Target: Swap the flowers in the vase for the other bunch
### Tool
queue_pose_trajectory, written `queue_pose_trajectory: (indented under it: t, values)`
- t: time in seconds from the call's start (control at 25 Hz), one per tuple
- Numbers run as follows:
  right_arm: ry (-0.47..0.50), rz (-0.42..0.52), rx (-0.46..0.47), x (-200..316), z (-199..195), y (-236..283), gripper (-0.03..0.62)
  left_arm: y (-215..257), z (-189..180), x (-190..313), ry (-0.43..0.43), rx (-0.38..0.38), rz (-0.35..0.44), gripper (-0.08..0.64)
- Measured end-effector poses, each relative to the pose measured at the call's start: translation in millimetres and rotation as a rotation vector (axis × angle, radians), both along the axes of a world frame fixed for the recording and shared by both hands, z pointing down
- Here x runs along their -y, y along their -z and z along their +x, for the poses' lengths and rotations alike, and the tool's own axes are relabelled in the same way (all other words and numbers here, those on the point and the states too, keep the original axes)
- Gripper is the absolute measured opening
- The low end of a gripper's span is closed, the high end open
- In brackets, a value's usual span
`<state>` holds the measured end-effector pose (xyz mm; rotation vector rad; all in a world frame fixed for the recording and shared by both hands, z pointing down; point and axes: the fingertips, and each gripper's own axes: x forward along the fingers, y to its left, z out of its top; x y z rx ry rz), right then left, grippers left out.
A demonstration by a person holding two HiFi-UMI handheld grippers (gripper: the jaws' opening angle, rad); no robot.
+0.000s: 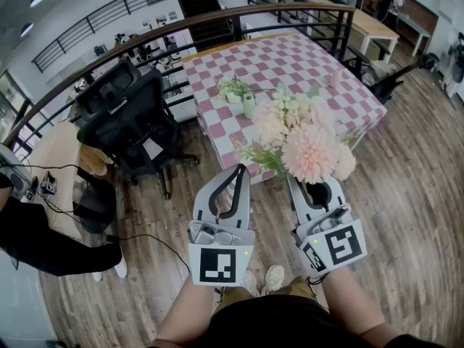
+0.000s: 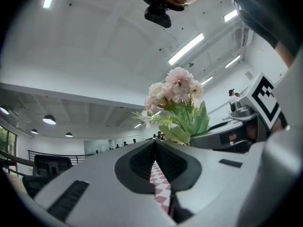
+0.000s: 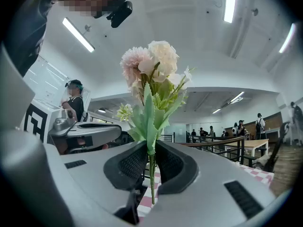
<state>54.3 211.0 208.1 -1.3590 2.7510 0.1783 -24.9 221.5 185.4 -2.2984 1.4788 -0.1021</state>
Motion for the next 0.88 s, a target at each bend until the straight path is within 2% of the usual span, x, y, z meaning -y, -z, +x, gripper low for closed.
queue_pose_trajectory:
  t: [0.4, 0.6, 0.88]
  values:
    - [0.006, 0.009, 0.007, -2, 3, 2, 0.063, 0, 1, -3, 0.012, 0.000, -0.012, 0.009]
    - [0.009, 0.013, 0.002, -5, 7, 3, 0.063, 3, 1, -3, 0.022, 0.038, 0.009, 0.009]
    - [0.014, 0.014, 0.009, -5, 21, 4, 0.063, 3, 11, -1, 0.033, 0.011, -0.010, 0.009]
